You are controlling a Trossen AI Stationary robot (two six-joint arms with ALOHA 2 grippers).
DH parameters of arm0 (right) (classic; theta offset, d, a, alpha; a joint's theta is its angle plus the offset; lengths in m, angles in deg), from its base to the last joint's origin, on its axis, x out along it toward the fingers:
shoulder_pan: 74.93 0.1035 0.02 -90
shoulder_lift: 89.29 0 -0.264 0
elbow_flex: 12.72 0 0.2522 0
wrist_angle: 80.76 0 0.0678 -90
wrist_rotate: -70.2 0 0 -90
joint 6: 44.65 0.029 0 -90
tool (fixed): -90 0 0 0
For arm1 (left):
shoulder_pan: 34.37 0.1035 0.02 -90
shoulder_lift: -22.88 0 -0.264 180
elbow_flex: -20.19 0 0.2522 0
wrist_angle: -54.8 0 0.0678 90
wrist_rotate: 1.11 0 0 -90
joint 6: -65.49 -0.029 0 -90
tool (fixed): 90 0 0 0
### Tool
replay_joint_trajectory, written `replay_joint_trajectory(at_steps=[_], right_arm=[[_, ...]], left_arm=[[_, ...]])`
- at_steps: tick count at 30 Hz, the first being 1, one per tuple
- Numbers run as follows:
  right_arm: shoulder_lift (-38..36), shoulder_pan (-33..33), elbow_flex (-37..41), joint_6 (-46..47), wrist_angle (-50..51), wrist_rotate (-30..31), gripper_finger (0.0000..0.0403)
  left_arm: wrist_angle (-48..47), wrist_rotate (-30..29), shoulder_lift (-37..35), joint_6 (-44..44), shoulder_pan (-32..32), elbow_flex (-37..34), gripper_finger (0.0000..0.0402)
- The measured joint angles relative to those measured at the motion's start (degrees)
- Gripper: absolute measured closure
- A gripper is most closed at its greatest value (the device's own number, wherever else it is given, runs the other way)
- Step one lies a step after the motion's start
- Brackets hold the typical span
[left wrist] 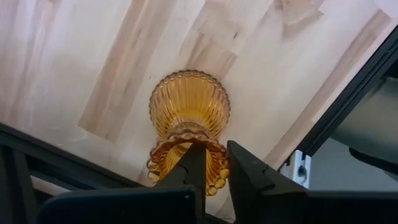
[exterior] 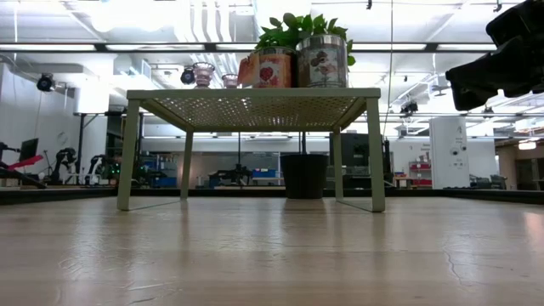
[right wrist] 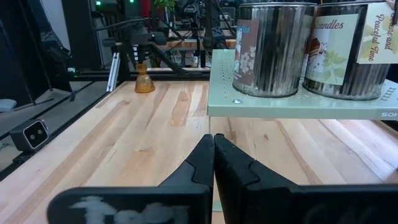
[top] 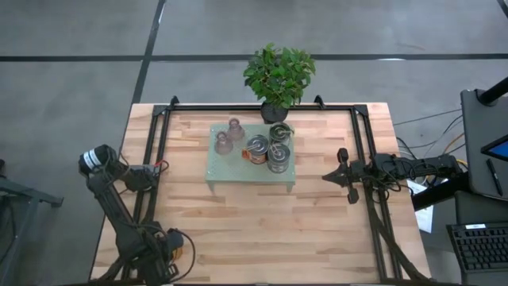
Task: Pick & Place candle stick holders
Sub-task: Put the gold glass candle holder on the shelf
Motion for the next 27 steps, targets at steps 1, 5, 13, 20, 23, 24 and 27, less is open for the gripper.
replay_joint_trajectory(at_steps=[1,5,13,20,23,24,27], right_arm=[[0.0,0.02,0.0,0.0,-0.02,0.01,0.0394],[-0.02,0.01,0.0,0.01,-0.02,0.01,0.0394],[-0.02,0.0,0.01,0.0,-0.02,0.0,0.0394],[-0.02,0.0,0.0,0.0,-0.02,0.0,0.0394],[-0.02,0.0,0.0,0.0,-0.02,0.02,0.0394],[-0.02,0.02,0.0,0.02,0.0,0.01,0.0394],[-0.02,0.0,0.0,0.0,0.0,0.01,0.0394]], left_arm=[[-0.34,-0.08,0.0,-0.61,0.11,0.0,0.0374],[-2.14,-1.55,0.07,-3.08,1.21,-0.05,0.0378],[-7.32,-2.95,0.28,-14.27,7.33,1.31,0.0377],[-8.72,-3.57,0.33,-28.18,13.94,5.25,0.0392],[-9.61,-3.66,0.31,-32.92,16.34,7.31,0.0392],[-10.12,-3.85,0.31,-34.29,17.18,8.05,0.0392],[-13.26,-4.9,0.31,-38.6,19.54,10.89,0.0392]])
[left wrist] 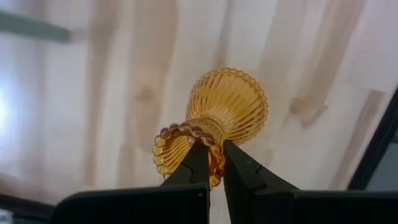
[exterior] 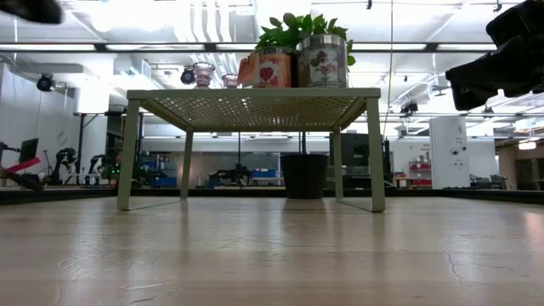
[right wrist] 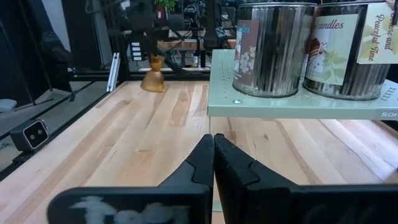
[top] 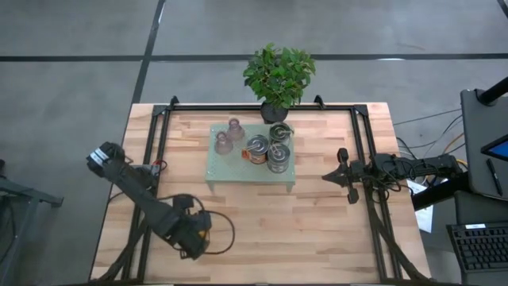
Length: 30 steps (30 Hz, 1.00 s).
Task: Pick & Place candle stick holders
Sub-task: Put the gold glass candle holder on the shelf
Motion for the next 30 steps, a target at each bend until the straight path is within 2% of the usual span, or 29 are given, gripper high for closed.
replay_joint_trajectory(at_steps=[8,13,20,30], right_arm=[[0.02,0.0,0.0,0.0,0.0,-0.01,0.0394],[0.02,0.02,0.0,0.01,-0.01,-0.01,0.0394],[0.02,0.0,0.0,0.02,0.0,-0.01,0.0394],[0.02,0.0,0.01,0.0,-0.02,0.0,0.0394]], left_arm=[[-9.26,-5.54,-0.08,-9.99,4.98,11.37,0.0392],[-15.18,-13.67,-0.13,-17.66,6.77,19.35,0.0391],[-17.38,-25.3,-0.18,-32.98,9.8,27.43,0.0391],[-17.74,-25.86,-0.22,-46.5,21.49,30.52,0.039]])
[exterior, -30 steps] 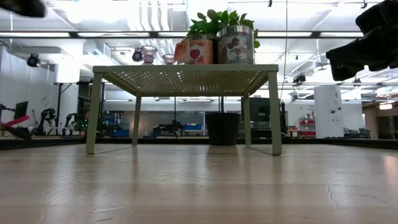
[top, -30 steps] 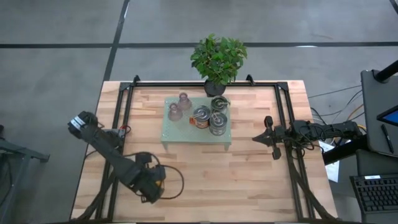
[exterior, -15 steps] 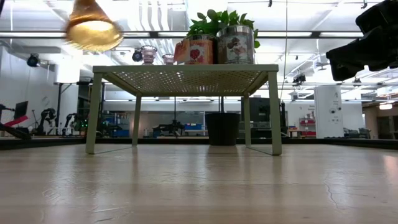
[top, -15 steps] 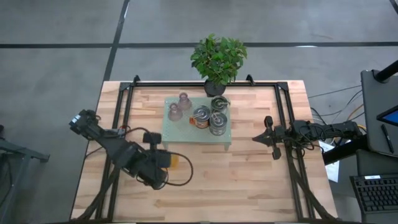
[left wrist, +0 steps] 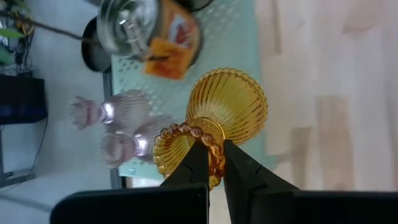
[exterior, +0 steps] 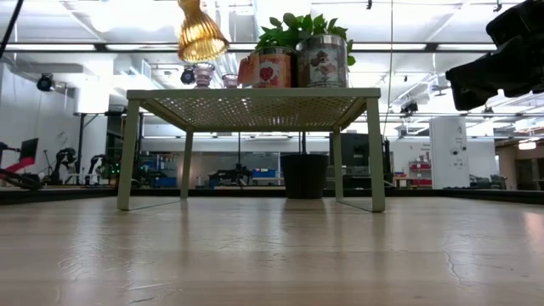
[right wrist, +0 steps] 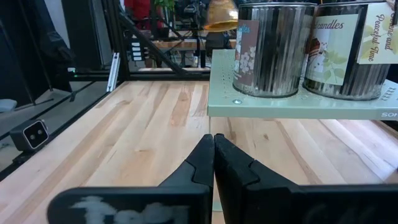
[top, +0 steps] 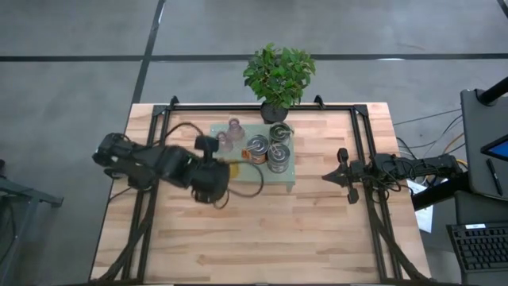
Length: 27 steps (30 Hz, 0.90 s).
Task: Pick & Place candle stick holders
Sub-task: Put the gold glass candle holder on the shelf
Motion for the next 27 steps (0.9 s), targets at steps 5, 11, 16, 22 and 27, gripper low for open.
replay_joint_trajectory(at_steps=[5,11,16,22,27], right_arm=[[0.0,0.02,-0.01,0.01,0.02,0.01,0.0394],[0.0,0.0,-0.01,0.0,0.02,-0.01,0.0394],[0.0,0.0,-0.01,0.0,0.01,0.01,0.0394],[0.0,0.0,-0.01,0.0,0.02,-0.01,0.0394],[0.0,0.01,-0.01,0.0,0.01,0.01,0.0394]], left_arm=[[-0.1,0.85,0.18,-4.6,5.28,-0.59,0.039],[-0.13,2.45,0.77,-9.59,8.23,-1.48,0.039],[-0.1,2.44,0.96,-9.83,9.43,-4.16,0.039],[0.32,2.32,0.96,-10.03,10.04,-7.87,0.039],[2.44,1.46,0.95,-10.83,10.03,-9.94,0.039]])
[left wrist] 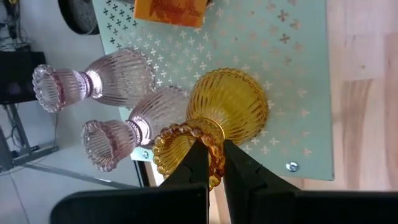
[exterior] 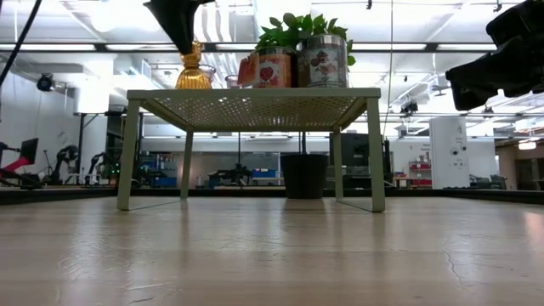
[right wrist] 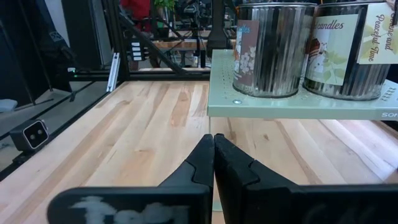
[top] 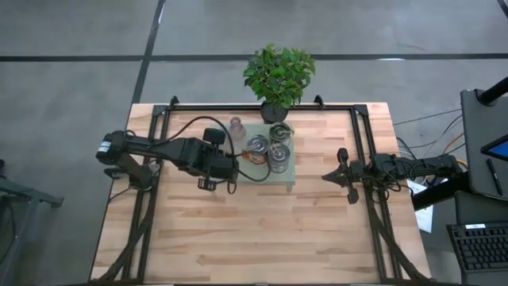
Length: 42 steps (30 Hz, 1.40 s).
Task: Pick & Place candle stick holders
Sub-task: Put the gold glass candle holder on the shelf
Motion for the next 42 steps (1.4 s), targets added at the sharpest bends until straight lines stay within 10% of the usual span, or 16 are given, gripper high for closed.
replay_joint_trajectory(at_steps=[42], right_arm=[[0.0,-0.01,0.02,0.0,-0.01,0.01,0.0394]], left_arm=[[0.6,-0.4,0.03,0.01,-0.1,1.05,0.0346]])
